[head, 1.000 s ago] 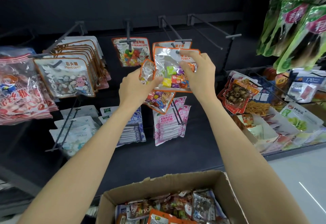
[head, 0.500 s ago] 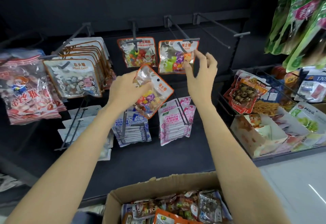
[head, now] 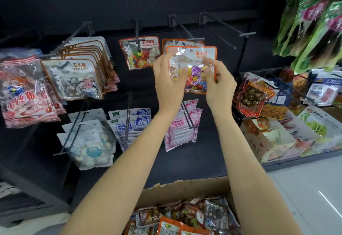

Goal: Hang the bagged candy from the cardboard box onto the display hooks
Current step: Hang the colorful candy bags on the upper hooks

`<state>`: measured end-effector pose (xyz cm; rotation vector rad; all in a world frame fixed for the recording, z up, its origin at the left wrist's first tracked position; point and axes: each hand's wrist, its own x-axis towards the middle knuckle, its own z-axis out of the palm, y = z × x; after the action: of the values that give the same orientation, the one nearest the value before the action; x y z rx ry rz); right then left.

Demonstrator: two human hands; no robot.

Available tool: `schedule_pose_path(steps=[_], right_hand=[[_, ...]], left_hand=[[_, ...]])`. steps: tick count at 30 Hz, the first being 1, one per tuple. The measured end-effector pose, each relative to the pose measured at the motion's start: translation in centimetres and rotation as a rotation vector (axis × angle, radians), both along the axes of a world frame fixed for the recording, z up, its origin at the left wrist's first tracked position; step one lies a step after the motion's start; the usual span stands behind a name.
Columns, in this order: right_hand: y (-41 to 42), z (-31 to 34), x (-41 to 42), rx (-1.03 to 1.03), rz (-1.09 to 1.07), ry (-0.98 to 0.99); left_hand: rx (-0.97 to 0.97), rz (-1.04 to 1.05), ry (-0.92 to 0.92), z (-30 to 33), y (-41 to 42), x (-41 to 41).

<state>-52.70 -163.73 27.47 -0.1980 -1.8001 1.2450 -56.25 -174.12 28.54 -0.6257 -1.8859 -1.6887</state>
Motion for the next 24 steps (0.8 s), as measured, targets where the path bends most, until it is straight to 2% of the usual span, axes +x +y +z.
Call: schedule_pose_path(steps=[4,7,12,15,20,22,24], right_hand=[[0.5,-0.6,-0.9,0.030,0.041,-0.067],[0.9,-0.8,-1.6,0.151,-0.019,-0.100],[1.8,0.0,-4.3,0.421,-0.028,-0.298],[2.0,0.1,-6.4,0.573,-0.105,-0.408],[1.7,0.0,-7.5,0.812,-0.276,-0.642],[1.3,-0.7,-6.3,0.839,-0.279,-0.613],[0.4,-2.1,-4.0,0.813,-0.282,-0.492]], left_hand=[[-0.101,0.023,-0.049,-0.2,-0.2,-0.8],[-0.168,0.055,-0.048,-0.1,-0.4,-1.4],[-0.546,0.138,-0.024,0.1,-0.6,-5.2],[-0.684,0.214,0.032,0.1,-0.1,-7.2],[-0.765,0.302,0.033,0.2,0.4,-8.2],[-0.725,0.282,0.048,-0.6,0.3,-7.2],[-0.650,0.254,0.055,-1.7,-0.5,-5.6]])
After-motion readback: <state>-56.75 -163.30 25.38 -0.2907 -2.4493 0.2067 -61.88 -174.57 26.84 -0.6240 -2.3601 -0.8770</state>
